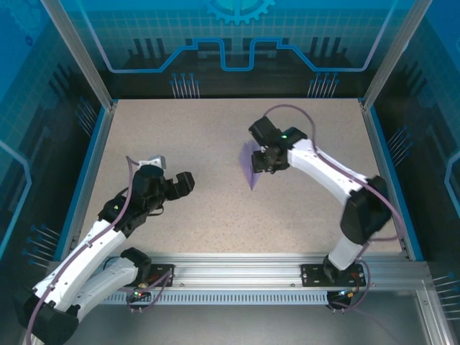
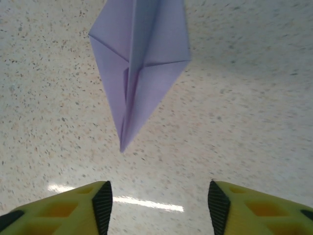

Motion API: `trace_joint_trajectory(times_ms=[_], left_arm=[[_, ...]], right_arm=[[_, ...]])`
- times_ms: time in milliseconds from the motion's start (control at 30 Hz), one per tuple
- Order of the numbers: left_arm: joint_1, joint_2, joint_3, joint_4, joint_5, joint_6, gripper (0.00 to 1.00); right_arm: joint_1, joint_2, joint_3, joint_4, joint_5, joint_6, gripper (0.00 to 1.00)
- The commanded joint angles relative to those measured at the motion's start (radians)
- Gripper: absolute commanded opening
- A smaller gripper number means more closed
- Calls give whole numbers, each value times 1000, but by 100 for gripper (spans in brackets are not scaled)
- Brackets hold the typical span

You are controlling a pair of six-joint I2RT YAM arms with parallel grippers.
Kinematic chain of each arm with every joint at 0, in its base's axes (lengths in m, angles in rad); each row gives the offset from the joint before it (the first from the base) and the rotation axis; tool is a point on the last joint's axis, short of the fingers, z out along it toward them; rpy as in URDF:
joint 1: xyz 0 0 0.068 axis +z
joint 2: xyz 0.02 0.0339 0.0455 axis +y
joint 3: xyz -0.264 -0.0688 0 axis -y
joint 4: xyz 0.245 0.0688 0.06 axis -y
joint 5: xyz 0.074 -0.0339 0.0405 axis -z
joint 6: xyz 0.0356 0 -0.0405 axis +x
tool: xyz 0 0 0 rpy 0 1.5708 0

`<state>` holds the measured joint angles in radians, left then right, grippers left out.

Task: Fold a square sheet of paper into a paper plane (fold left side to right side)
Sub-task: Place the paper plane at the center of the table, then reset both arms

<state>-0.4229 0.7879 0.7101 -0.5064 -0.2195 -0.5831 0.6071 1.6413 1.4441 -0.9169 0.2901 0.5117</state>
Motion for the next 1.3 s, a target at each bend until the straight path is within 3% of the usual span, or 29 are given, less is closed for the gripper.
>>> trace_joint_trajectory(times_ms=[0,200,333,533,633,767,967,1167,1200,1267], left_arm=[[60,5,15,81,-106,91,99],[119,42,-73,327,-294,256,99],[146,103,-194,557,-355,376,99],[190,298,-232,698,-401,451,99],[213,386,-284,860,-364,493,99],[248,457,-339,1039,-261,551,99],[289,507,-357,1178,-92,594,99],[316,671,-340,1345,-26,640,99],[329,657,-327,1294,2,626,99],[348,665,-350,1343,34,615,99]], right_arm=[[-18,-160,-123,68,124,-48,63],[-120,-476,-422,252,267,-104,100],[-256,-645,-631,387,235,-154,100],[-382,-803,-936,677,223,-265,100],[-439,-845,-1067,824,192,-286,100],[-536,-887,-1184,993,47,-343,100],[-600,-858,-1252,1235,-58,-407,100],[-605,-638,-1174,1332,-142,-421,100],[-604,-612,-1168,1367,-145,-421,100],[-599,-547,-1169,1462,-152,-420,100]])
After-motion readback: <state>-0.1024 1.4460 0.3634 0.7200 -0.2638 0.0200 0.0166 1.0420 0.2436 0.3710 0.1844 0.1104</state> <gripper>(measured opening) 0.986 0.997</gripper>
